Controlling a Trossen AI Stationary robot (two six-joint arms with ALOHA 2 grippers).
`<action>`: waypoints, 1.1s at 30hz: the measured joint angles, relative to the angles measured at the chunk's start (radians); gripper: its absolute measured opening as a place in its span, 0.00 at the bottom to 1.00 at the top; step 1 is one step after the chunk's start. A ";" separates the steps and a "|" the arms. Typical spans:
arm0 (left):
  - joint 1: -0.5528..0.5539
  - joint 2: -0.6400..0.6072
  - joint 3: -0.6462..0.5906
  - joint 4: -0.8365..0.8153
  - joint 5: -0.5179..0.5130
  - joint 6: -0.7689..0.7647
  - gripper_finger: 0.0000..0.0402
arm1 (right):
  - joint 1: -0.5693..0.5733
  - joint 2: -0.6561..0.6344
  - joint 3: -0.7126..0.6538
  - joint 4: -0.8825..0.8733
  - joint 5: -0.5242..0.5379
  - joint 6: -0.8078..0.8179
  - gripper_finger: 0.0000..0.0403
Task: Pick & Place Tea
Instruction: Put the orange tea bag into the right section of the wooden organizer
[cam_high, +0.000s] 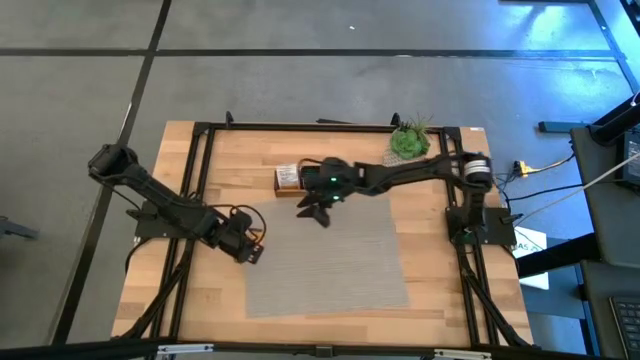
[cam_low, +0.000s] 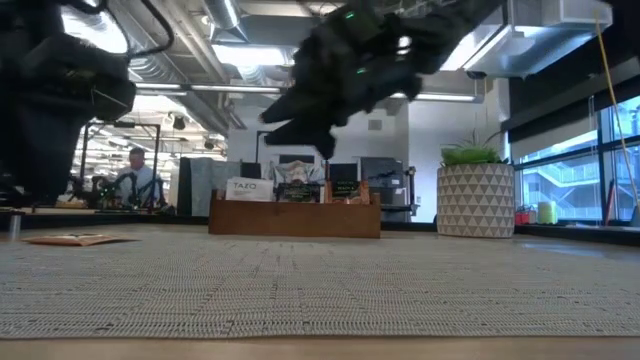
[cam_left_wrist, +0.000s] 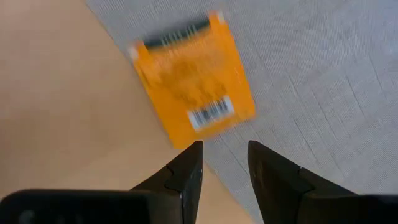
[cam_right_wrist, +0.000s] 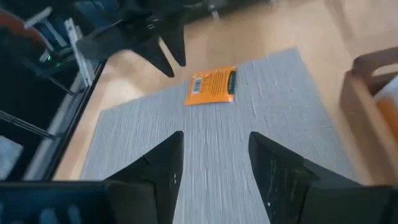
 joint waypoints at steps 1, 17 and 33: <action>-0.015 0.000 0.000 -0.015 -0.045 0.002 0.30 | 0.000 0.032 0.033 -0.008 0.000 0.028 0.46; -0.144 0.057 0.000 -0.064 -0.241 -0.008 0.31 | 0.057 0.389 0.501 -0.073 -0.026 0.136 0.46; -0.150 0.205 0.000 0.070 -0.206 -0.024 0.31 | 0.072 0.544 0.691 -0.254 -0.024 0.211 0.46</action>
